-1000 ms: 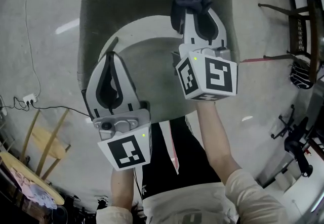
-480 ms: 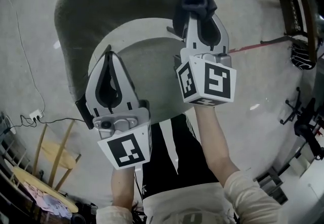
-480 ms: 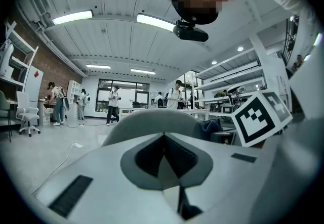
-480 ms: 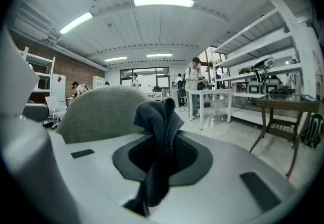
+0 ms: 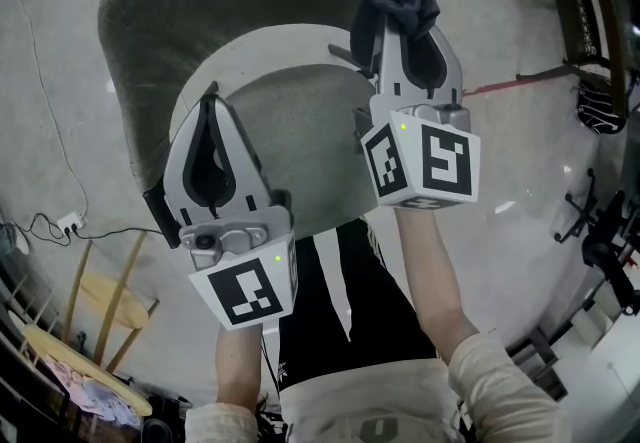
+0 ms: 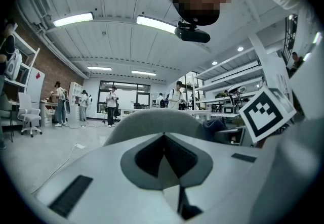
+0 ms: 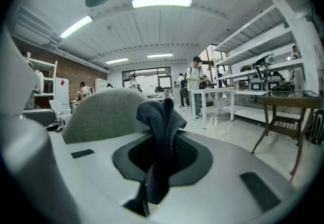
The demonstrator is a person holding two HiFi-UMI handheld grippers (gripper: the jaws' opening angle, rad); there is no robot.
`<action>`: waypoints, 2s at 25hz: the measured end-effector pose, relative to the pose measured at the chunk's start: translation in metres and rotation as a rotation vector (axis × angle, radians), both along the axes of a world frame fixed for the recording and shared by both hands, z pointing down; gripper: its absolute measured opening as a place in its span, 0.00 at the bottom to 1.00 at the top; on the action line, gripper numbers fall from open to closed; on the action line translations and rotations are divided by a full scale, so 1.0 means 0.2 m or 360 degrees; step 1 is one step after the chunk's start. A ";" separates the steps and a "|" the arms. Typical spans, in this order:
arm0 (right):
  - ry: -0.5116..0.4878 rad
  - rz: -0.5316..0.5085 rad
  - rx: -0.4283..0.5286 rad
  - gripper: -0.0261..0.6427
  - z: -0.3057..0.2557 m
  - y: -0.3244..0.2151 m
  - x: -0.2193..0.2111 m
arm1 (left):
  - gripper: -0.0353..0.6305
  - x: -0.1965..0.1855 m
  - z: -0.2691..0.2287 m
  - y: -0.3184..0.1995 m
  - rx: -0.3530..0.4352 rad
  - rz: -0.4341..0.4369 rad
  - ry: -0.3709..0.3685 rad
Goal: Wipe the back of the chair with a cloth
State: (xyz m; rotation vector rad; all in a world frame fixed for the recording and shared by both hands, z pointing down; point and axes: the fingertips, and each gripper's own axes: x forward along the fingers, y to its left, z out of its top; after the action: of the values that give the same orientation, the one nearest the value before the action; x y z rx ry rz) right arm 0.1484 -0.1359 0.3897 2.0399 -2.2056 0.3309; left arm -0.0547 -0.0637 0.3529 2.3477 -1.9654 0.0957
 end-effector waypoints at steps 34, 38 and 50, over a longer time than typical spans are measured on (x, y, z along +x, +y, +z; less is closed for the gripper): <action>-0.0283 -0.1900 -0.0118 0.13 0.36 0.73 -1.69 | 0.08 -0.72 0.19 0.52 -0.0071 -0.0784 0.0039; -0.0228 -0.1885 -0.0106 0.13 0.38 0.69 -1.71 | 0.08 -0.73 0.20 0.51 -0.0074 -0.0792 0.0054; -0.0181 -0.1537 -0.0076 0.13 0.38 0.38 -1.60 | 0.08 -0.73 0.20 0.44 -0.0079 -0.0722 0.0035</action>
State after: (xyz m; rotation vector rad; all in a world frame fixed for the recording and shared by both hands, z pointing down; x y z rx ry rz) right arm -0.1720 -0.0606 0.4665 0.7482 -2.8649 0.3668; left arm -0.2010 0.0238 0.3919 1.8078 -2.3921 0.0872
